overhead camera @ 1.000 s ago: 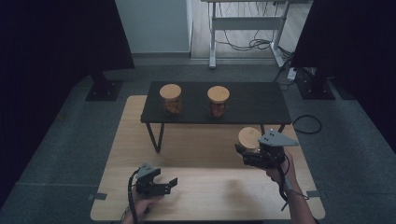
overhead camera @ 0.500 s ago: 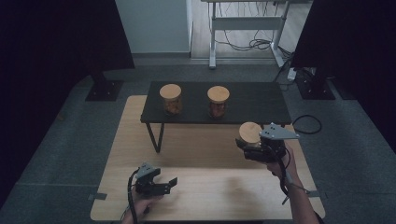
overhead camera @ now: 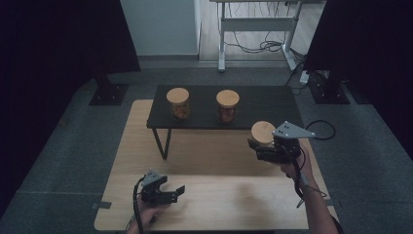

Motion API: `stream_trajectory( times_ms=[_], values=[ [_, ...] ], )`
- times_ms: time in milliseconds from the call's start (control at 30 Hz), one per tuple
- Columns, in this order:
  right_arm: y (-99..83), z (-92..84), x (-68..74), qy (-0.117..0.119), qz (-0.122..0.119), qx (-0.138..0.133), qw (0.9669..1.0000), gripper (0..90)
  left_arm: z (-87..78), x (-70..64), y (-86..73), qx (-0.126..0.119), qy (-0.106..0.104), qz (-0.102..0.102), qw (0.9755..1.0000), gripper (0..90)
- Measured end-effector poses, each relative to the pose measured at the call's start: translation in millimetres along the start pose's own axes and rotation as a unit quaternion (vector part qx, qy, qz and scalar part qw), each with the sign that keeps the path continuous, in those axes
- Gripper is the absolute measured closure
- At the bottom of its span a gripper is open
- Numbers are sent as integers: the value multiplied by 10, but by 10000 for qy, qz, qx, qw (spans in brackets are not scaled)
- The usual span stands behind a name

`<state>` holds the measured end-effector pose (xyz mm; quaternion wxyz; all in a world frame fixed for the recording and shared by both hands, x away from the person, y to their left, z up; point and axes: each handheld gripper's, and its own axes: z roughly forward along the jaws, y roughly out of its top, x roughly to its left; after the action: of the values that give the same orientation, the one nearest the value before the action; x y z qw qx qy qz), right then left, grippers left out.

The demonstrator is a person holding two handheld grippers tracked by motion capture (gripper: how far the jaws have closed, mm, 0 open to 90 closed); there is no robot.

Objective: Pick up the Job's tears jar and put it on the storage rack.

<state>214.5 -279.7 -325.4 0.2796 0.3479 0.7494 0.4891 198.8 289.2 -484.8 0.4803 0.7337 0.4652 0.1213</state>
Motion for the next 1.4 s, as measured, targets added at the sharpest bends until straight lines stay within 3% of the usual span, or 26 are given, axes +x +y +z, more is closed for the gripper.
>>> stream_trajectory(
  times_ms=[1400],
  values=[
    [234, 112, -162, -24, -17, -16, 10000, 249, -13, 35, -2, 0, 21, -43, 10000, 67]
  ],
)
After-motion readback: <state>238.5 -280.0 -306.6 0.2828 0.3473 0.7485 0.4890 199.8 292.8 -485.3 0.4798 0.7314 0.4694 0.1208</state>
